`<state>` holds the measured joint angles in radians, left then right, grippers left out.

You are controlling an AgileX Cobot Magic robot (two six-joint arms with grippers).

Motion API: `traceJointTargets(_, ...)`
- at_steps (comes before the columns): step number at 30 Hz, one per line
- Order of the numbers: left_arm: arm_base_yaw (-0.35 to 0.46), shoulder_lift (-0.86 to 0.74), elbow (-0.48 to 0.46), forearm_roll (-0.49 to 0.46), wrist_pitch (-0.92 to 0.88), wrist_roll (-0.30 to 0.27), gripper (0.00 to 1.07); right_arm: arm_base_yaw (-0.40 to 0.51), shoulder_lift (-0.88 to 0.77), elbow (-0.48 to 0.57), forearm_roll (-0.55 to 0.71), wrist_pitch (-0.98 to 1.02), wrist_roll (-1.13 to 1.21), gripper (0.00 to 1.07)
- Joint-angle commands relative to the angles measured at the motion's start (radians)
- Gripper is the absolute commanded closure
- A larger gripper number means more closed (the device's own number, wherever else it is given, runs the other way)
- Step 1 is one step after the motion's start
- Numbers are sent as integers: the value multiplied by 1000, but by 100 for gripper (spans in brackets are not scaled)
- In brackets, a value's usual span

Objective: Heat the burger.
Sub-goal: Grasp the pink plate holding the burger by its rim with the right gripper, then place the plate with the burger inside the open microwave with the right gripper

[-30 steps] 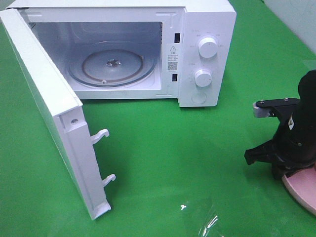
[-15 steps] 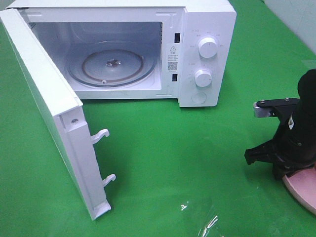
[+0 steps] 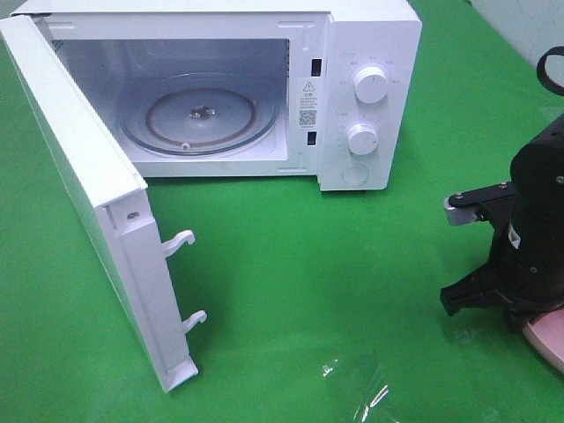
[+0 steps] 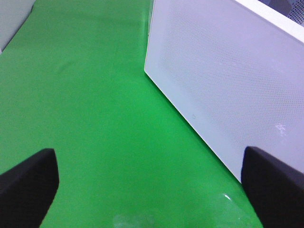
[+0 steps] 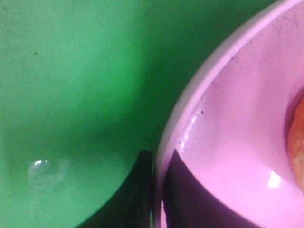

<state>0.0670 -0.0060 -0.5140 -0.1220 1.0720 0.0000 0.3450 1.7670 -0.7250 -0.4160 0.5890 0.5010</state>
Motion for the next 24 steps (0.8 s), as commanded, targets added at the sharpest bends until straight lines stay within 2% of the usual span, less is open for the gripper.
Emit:
traceJointTargets(1,3,-15,0,-5,-7,-9,10,49,-1,4,-60,17,42,107)
traceJointTargets(12,3,-15,0,-5,-7,-9,10,156,-44,4,-216,109,187,107)
traceJointTargets(24,3,-15,0,-5,-7,-9,10,233,-174,4,-267,209,225,107)
